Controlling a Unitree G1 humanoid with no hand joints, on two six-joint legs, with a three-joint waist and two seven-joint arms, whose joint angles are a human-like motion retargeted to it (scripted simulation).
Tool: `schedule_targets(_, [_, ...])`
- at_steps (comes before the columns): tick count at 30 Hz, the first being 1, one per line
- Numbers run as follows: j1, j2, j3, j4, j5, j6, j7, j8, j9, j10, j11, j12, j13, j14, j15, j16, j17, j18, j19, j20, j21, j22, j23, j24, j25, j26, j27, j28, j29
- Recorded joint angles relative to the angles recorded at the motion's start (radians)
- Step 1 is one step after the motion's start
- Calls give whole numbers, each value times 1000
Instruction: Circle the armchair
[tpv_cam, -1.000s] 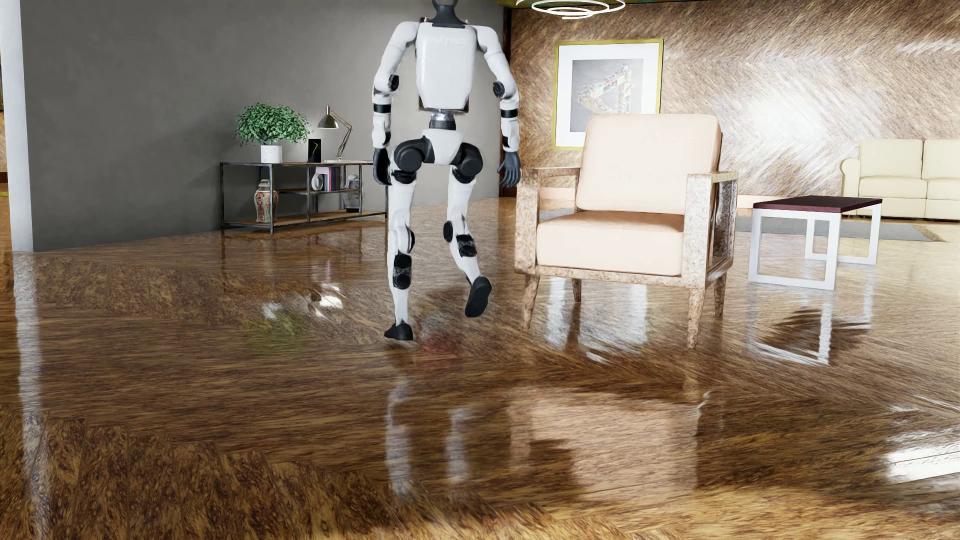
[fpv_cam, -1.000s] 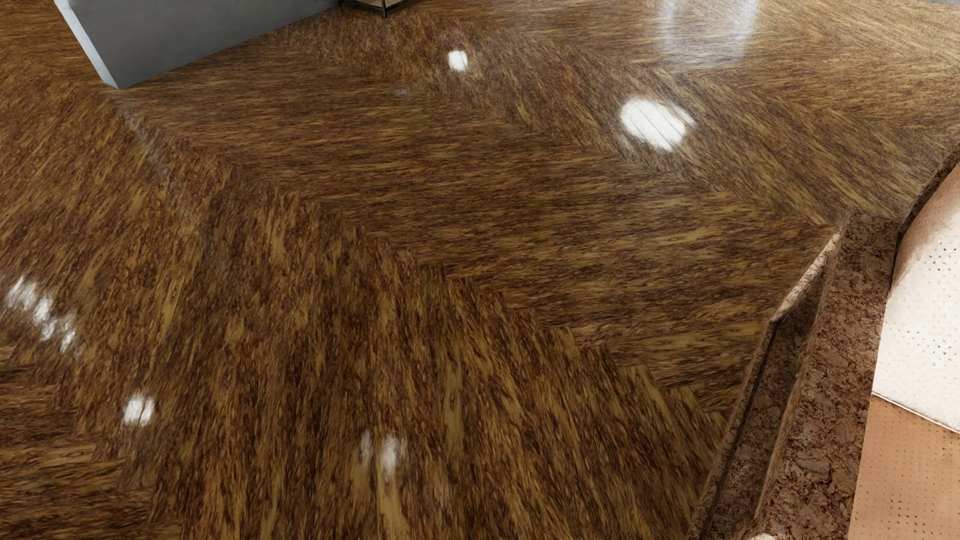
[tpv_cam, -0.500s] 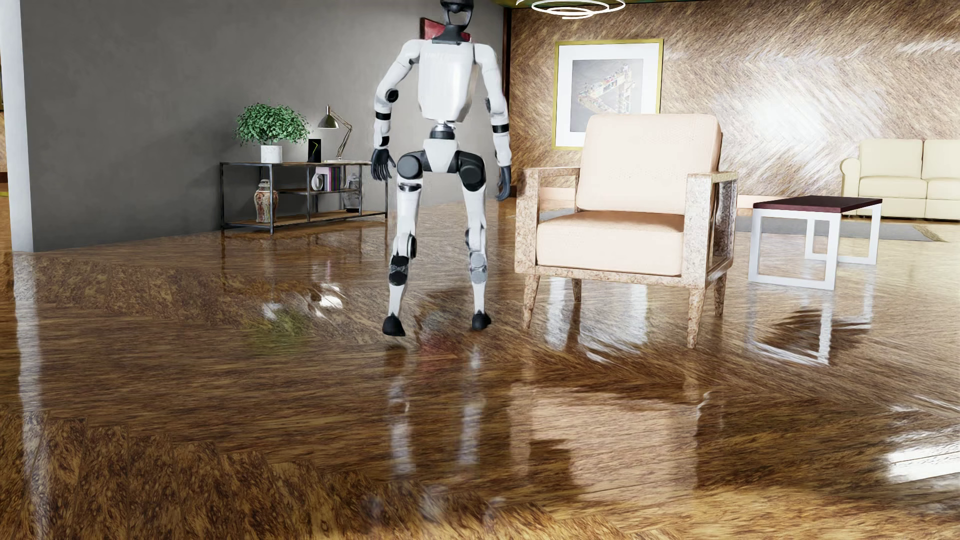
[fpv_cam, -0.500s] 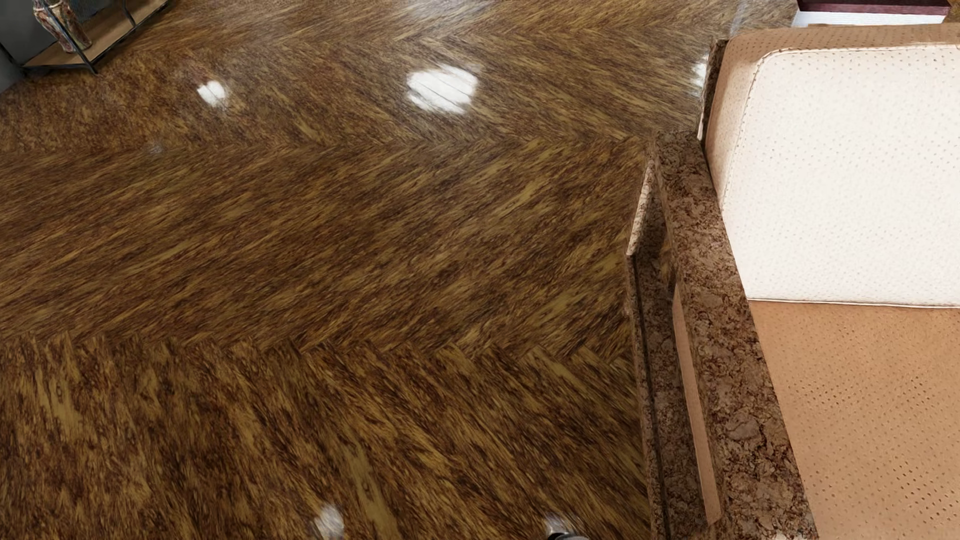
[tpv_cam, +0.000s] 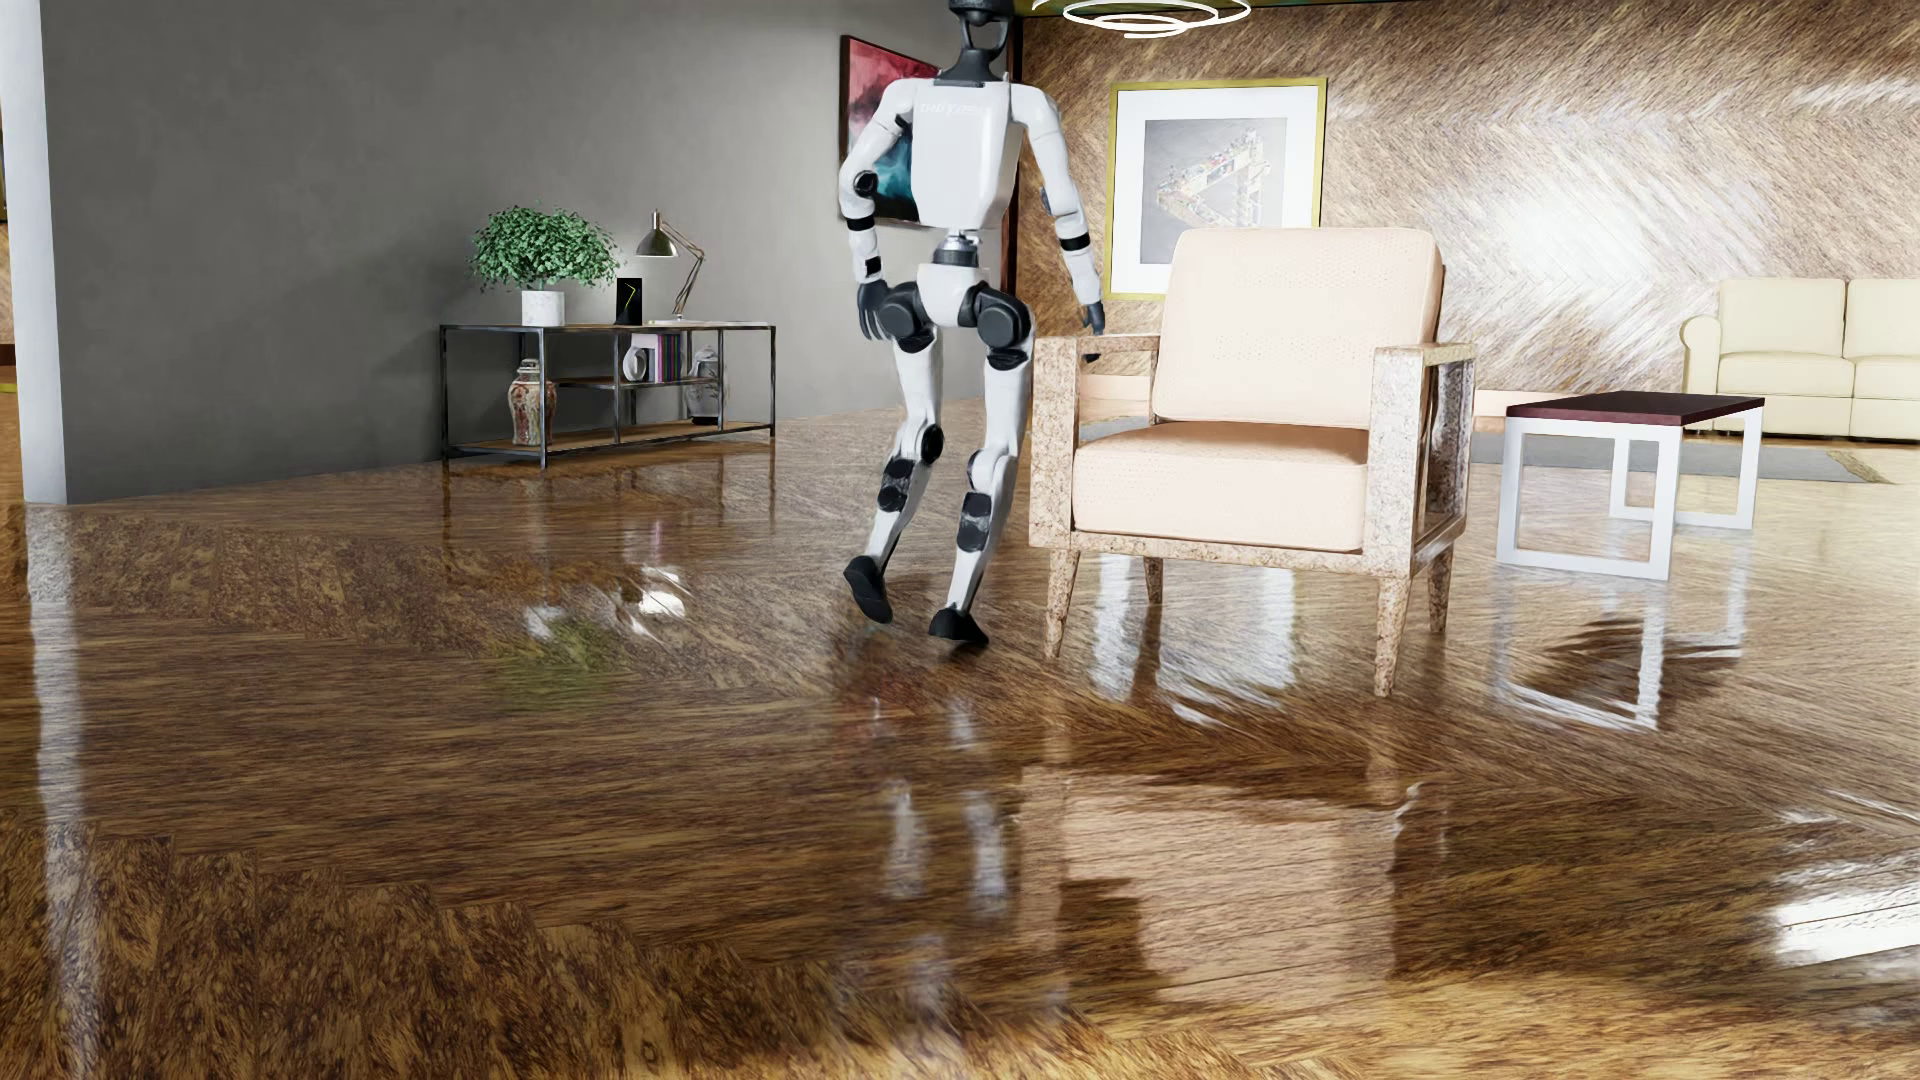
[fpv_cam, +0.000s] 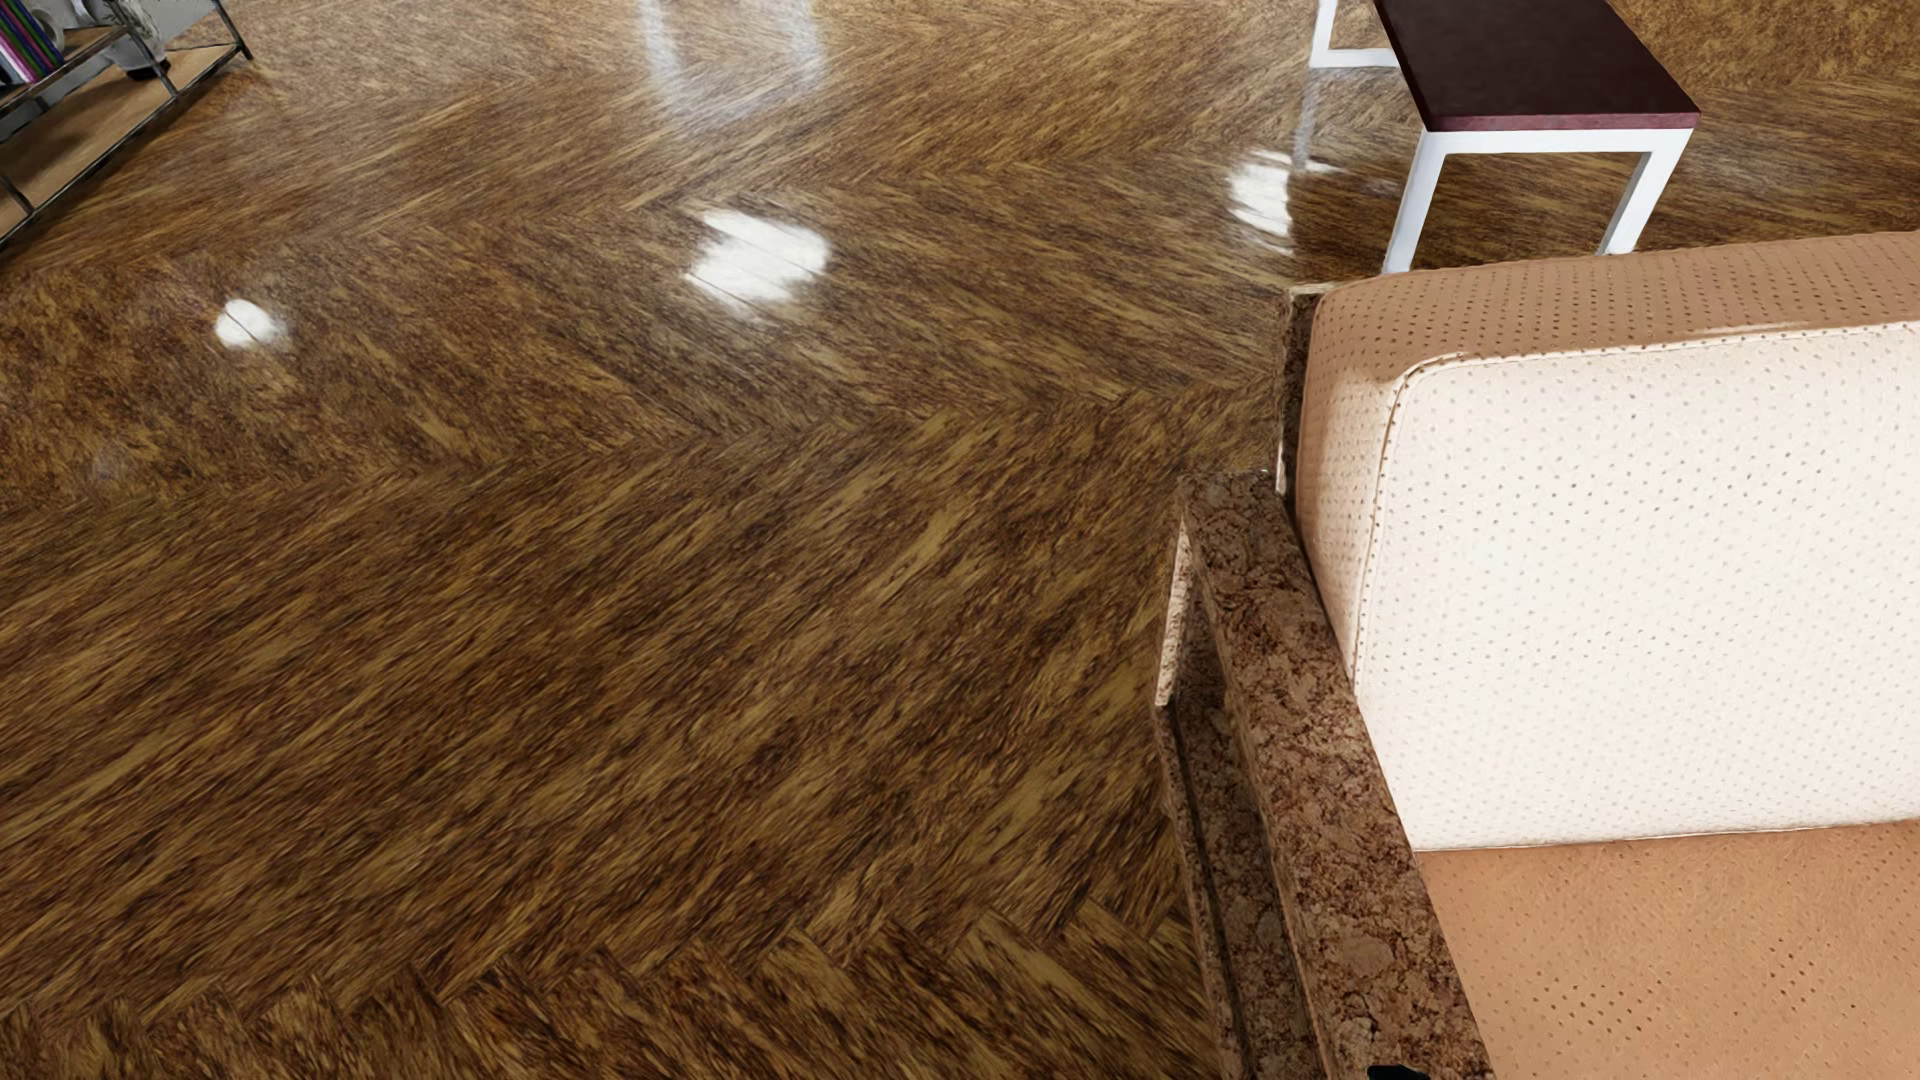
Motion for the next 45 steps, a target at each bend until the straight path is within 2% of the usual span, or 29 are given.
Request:
schedule_targets(6, [-69, 145, 91, 14, -9, -26, 0, 0, -2, -450, 12, 61, 19, -265, -143, -16, 13, 0, 0, 4, 36, 109, 43, 0, 0, 0, 0, 0, 0])
schedule_targets(9, [-81, 202, 104, 29, -11, -18, 0, 0, -30, -523, 21, 114, 68, -391, -219, -40, 32, 0, 0, -13, 76, 163, 99, 0, 0, 0, 0, 0, 0])
schedule_targets(10, [-82, 231, 111, 26, -19, -16, 0, 0, -40, -522, 15, 133, 91, -373, -243, -50, 37, 0, 0, -21, 90, 177, 123, 0, 0, 0, 0, 0, 0])
schedule_targets(11, [-89, 260, 117, 20, -33, -12, 0, 0, -56, -509, 7, 151, 116, -300, -262, -59, 41, 0, 0, -28, 104, 187, 147, 0, 0, 0, 0, 0, 0])
schedule_targets(13, [-152, 307, 109, 1, -67, -14, 0, 0, -90, -420, -12, 176, 163, -70, -260, -75, 53, 0, 0, -42, 118, 199, 193, 0, 0, 0, 0, 0, 0])
schedule_targets(14, [-188, 331, 95, -19, -90, -26, 0, 0, -93, -345, -15, 176, 184, -22, -221, -79, 66, 0, 0, -44, 107, 204, 212, 0, 0, 0, 0, 0, 0])
schedule_targets(15, [-202, 349, 88, -36, -110, -37, 0, 0, -88, -283, -8, 170, 203, -28, -148, -80, 79, 0, 0, -40, 93, 203, 229, 0, 0, 0, 0, 0, 0])
schedule_targets(16, [-192, 350, 93, -42, -124, -37, 0, 0, -84, -250, 14, 161, 216, -56, -38, -79, 88, 0, 0, -31, 90, 195, 242, 0, 0, 0, 0, 0, 0])
schedule_targets(19, [-132, 206, 98, -57, -167, -32, 0, 0, -101, -267, 199, 125, 189, -126, 392, -66, 84, 0, 0, 25, 103, 132, 244, 0, 0, 0, 0, 0, 0])
schedule_targets(20, [-103, 144, 81, -72, -174, -31, 0, 0, -96, -282, 292, 108, 166, -141, 484, -54, 79, 0, 0, 45, 75, 106, 226, 0, 0, 0, 0, 0, 0])
schedule_targets(21, [-68, 81, 65, -82, -173, -25, 0, 0, -84, -302, 391, 85, 142, -158, 515, -36, 73, 0, 0, 59, 38, 84, 195, 0, 0, 0, 0, 0, 0])
schedule_targets(22, [-31, 17, 48, -88, -165, -17, 0, 0, -68, -324, 492, 56, 114, -176, 460, -14, 65, 0, 0, 70, -1, 68, 156, 0, 0, 0, 0, 0, 0])
schedule_targets(25, [55, -128, -46, -96, -128, 19, 0, 0, -8, -365, 656, -52, 18, -220, 50, 52, 33, 0, 0, 110, -88, 63, 44, 0, 0, 0, 0, 0, 0])
schedule_targets(26, [76, -164, -76, -92, -117, 33, 0, 0, 8, -376, 629, -85, -10, -233, -17, 68, 22, 0, 0, 128, -101, 70, 13, 0, 0, 0, 0, 0, 0])
schedule_targets(27, [94, -198, -96, -86, -106, 46, 0, 0, 17, -389, 569, -115, -30, -246, -39, 81, 12, 0, 0, 147, -109, 75, -14, 0, 0, 0, 0, 0, 0])
schedule_targets(30, [145, -243, -117, -71, -62, 68, 0, 0, 26, -430, 290, -172, -53, -283, 9, 102, -7, 0, 0, 187, -102, 53, -56, 0, 0, 0, 0, 0, 0])
schedule_targets(33, [174, -208, -144, -73, -40, 63, 0, 0, 3, -447, 85, -176, -32, -319, 78, 103, 2, 0, 0, 176, -73, -4, -21, 0, 0, 0, 0, 0, 0])
schedule_targets(35, [169, -165, -146, -84, -57, 40, 0, 0, -31, -441, 34, -166, 7, -343, 90, 92, 27, 0, 0, 153, -78, -21, 39, 0, 0, 0, 0, 0, 0])
schedule_targets(37, [176, -104, -107, -103, -77, -1, 0, 0, -58, -439, -25, -146, 44, -367, 27, 82, 54, 0, 0, 136, -65, -15, 125, 0, 0, 0, 0, 0, 0])
schedule_targets(39, [201, -69, -38, -105, -85, -30, 0, 0, -78, -456, -67, -110, 62, -392, 26, 62, 72, 0, 0, 127, -3, 35, 221, 0, 0, 0, 0, 0, 0])
schedule_targets(41, [236, -61, 14, -101, -85, -39, 0, 0, -94, -477, -75, -62, 72, -424, 42, 27, 79, 0, 0, 109, 45, 134, 288, 0, 0, 0, 0, 0, 0])
schedule_targets(45, [281, -64, 9, -97, -84, -44, 0, 0, -103, -494, -63, 23, 66, -482, 32, -58, 80, 0, 0, 2, 20, 329, 237, 0, 0, 0, 0, 0, 0])
